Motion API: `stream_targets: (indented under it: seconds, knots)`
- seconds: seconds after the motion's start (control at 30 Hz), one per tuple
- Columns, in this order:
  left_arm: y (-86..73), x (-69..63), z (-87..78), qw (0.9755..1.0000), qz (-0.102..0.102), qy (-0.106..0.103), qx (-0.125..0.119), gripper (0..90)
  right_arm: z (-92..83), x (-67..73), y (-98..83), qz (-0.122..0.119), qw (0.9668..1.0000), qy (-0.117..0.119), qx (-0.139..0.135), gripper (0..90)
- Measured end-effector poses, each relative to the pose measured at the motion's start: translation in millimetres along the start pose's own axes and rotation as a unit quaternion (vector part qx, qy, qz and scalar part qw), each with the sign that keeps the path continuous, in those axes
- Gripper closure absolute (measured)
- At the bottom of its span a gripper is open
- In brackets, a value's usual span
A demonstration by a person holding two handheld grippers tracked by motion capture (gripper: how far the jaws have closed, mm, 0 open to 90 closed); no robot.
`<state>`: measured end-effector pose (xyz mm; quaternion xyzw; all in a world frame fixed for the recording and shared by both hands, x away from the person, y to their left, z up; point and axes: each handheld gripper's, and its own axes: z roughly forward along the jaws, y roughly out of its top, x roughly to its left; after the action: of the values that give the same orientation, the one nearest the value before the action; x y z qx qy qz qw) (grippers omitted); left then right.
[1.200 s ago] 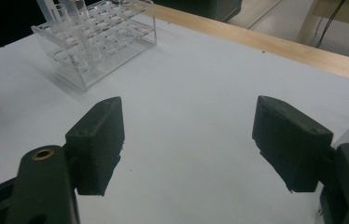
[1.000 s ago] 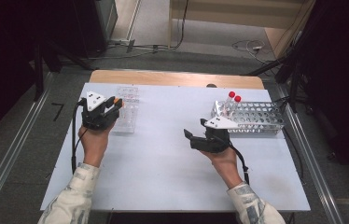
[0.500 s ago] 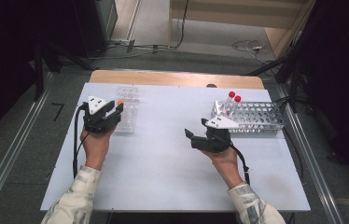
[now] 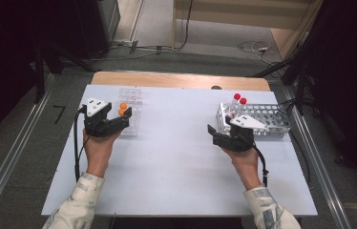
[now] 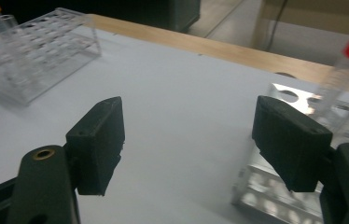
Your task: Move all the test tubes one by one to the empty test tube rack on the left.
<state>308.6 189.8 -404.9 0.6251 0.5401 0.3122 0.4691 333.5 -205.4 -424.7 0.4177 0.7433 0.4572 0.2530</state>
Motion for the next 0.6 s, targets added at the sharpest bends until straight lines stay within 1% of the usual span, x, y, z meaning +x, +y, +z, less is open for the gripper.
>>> stream_targets:
  seconds: [0.03, 0.1, 0.17, 0.27, 0.37, 0.47, 0.6]
  knots:
    - [0.4, -0.7, -0.9, 1.0000, 0.001, -0.003, -0.002, 25.8, -1.4, -5.5, -0.3, 0.005, 0.9999, -0.009, -0.002, 23.6]
    - [1.0, -1.8, -2.3, 1.0000, 0.001, -0.004, -0.005, 24.6, -4.3, -15.2, -0.5, 0.008, 0.9994, -0.033, -0.006, 23.7]
    - [1.3, -2.0, -2.9, 1.0000, -0.001, -0.007, -0.005, 23.6, -5.9, -22.3, -0.7, 0.011, 0.9985, -0.052, -0.012, 25.0]
    - [1.7, -2.1, -3.6, 0.9999, -0.005, -0.012, -0.004, 21.9, -5.1, -36.4, -0.9, 0.022, 0.9961, -0.084, -0.015, 25.7]
    - [1.8, -2.5, -4.3, 0.9999, -0.004, -0.015, -0.004, 20.6, 1.4, -50.6, -2.3, 0.038, 0.9939, -0.104, -0.008, 26.2]
    - [1.3, -3.9, -3.9, 0.9999, 0.000, -0.017, -0.003, 20.3, 10.2, -61.8, -3.5, 0.045, 0.9916, -0.121, -0.004, 29.2]
    - [0.8, -4.9, -2.7, 0.9998, 0.002, -0.022, 0.001, 20.3, 23.2, -73.0, -3.8, 0.052, 0.9901, -0.130, 0.000, 34.4]
